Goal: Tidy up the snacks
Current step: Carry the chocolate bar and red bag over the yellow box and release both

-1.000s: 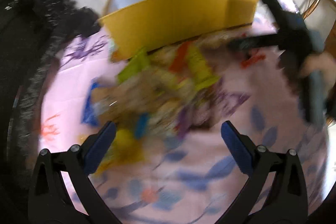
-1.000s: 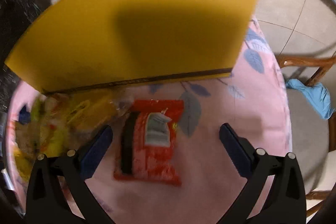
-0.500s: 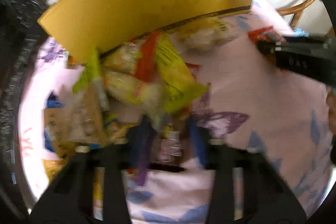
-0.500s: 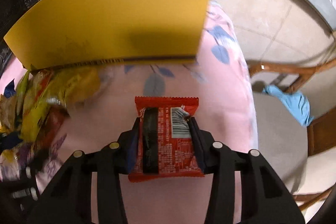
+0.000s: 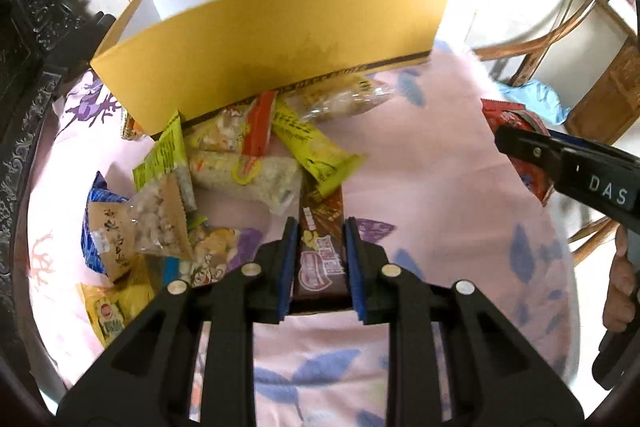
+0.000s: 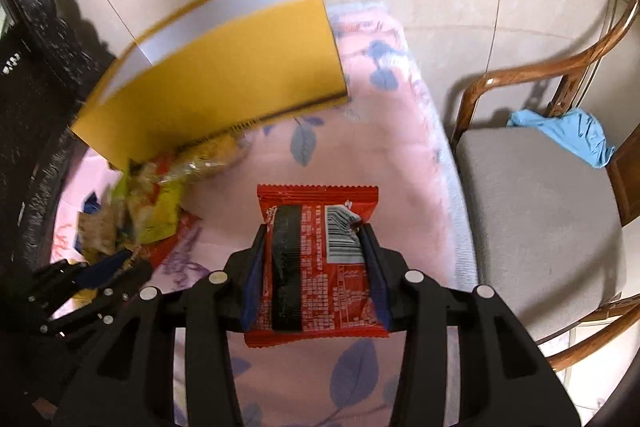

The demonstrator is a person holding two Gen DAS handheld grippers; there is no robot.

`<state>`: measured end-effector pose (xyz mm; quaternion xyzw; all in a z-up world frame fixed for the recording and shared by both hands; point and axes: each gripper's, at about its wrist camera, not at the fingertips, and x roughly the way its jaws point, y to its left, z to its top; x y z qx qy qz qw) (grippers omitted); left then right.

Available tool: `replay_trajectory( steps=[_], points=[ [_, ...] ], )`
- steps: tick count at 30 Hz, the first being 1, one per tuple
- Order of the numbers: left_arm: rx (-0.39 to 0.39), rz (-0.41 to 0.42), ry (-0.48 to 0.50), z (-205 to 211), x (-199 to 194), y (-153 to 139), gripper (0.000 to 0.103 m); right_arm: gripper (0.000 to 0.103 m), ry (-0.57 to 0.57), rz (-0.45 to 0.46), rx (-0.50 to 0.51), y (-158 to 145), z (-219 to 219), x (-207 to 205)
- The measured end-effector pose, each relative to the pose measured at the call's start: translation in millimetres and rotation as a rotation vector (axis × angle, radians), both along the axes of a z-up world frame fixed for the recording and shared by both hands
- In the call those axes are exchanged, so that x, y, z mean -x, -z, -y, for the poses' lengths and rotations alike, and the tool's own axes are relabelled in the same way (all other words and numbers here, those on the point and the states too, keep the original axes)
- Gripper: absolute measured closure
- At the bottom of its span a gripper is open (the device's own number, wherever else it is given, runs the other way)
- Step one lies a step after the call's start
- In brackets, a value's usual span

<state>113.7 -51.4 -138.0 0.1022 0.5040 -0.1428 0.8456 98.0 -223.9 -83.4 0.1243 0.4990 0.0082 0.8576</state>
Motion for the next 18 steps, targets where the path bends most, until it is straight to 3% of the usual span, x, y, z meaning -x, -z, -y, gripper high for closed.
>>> replay_trajectory(
  steps=[8, 18],
  points=[
    [-0.01, 0.156, 0.034, -5.6, 43.7, -65.5, 0.08, 0.058, 0.002, 0.183, -0.071, -73.7, 11.5, 27.0],
    [-0.006, 0.344, 0.013, -18.0, 63.4, -136.8, 0.08, 0.058, -0.059, 0.328, -0.019, -135.3, -9.5, 51.0]
  ],
)
